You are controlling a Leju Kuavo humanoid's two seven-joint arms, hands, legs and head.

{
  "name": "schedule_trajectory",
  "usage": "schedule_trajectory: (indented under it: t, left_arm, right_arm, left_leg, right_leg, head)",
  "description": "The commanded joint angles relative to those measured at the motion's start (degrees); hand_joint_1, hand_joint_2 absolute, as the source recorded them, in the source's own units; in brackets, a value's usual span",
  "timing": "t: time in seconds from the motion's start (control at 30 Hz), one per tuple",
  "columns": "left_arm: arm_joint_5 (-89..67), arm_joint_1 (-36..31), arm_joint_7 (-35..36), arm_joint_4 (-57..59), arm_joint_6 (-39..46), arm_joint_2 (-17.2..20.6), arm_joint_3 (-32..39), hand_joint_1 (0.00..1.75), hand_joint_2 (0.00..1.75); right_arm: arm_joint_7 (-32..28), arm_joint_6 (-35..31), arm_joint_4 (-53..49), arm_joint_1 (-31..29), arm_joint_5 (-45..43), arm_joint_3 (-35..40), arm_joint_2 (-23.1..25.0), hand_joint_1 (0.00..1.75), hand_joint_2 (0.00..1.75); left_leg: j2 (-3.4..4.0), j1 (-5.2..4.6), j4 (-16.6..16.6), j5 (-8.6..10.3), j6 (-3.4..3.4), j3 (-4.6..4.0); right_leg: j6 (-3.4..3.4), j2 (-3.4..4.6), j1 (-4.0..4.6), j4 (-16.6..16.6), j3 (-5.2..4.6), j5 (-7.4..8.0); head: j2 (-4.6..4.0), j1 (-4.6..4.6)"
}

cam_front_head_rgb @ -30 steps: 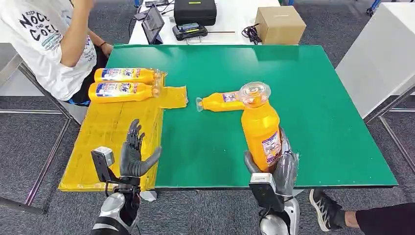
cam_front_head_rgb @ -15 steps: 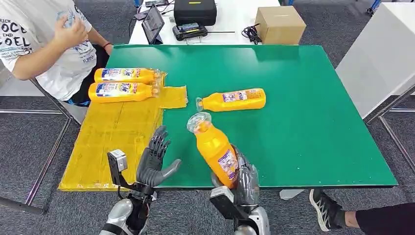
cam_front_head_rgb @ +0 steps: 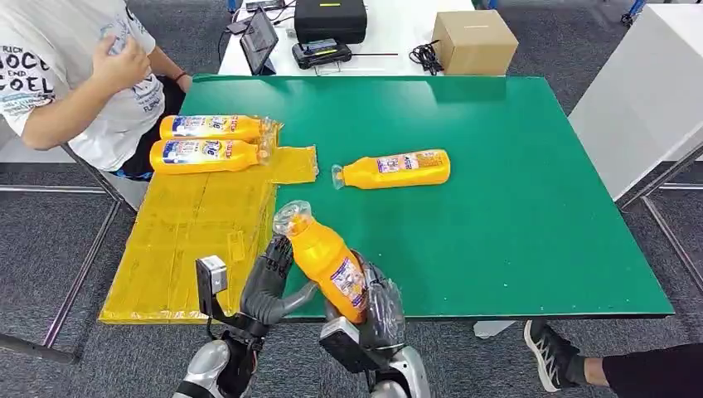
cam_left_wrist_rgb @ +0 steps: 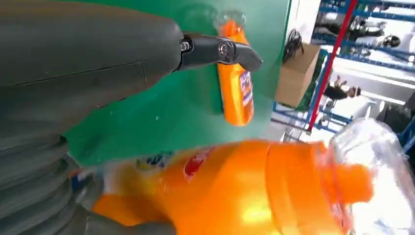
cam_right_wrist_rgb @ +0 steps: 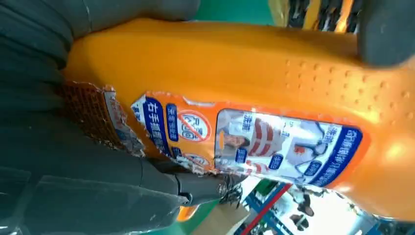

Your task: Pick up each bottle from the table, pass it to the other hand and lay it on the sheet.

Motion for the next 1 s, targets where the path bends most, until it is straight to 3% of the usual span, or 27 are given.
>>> schedule_trajectory:
  t: [0.03, 0.4, 0.53, 0.77, 1.0]
  left_arm:
    - [2.35, -1.12, 1.66, 2.99, -2.65, 2.3, -2.24, 0.0, 1.75]
    - [1.49, -0.81, 1.25, 3.32, -5.05, 2.09, -4.95, 0.0, 1.75]
    - [1.91, -2.37, 1.67, 5.35, -5.36, 1.85, -5.08, 0.0, 1.75]
    - [1.99, -2.72, 1.64, 5.85, -5.34, 1.75, -5.09, 0.0, 1.75]
    - [2.58, -4.33, 1.87, 8.46, -5.84, 1.54, -5.68, 0.0, 1.75]
  right_arm:
    - [-0.64, 0.55, 7.71, -4.55, -1.73, 2.21, 0.46, 1.75, 1.75]
    - [-0.9, 3.13, 11.2, -5.84, -1.11, 3.28, 1.87, 1.75, 1.75]
    - [-1.61, 6.01, 16.36, -8.3, -1.0, 7.24, 3.2, 1.75, 1.75]
    - [-2.73, 5.4, 18.13, -9.11, -2.18, 7.53, 3.29, 1.75, 1.75]
    - [-3.5, 9.93, 23.26, -11.38, -2.08, 14.98, 3.64, 1.75, 1.75]
  left_leg:
    - [0.13, 0.02, -0.08, -0.08, -0.06, 0.3]
    - [0.2, 0.03, -0.09, -0.2, -0.1, 0.55]
    - [0.14, 0.02, -0.08, -0.08, -0.07, 0.26]
    - [0.04, 0.04, -0.05, -0.05, -0.05, 0.21]
    - [0.07, 0.04, -0.08, -0.12, -0.09, 0.41]
  right_leg:
    - [-0.08, 0.11, 0.03, -0.08, 0.26, -0.05]
    - [-0.15, 0.16, 0.05, -0.08, 0.5, -0.15]
    - [-0.09, 0.11, 0.03, -0.07, 0.23, -0.04]
    - [-0.06, 0.02, 0.04, -0.06, 0.2, -0.05]
    - [-0.12, 0.02, 0.05, -0.06, 0.4, -0.12]
  head:
    - [0.0, 0.02]
    - [0.0, 0.02]
    - [0.0, 0.02]
    - [0.0, 0.04]
    - [0.0, 0.04]
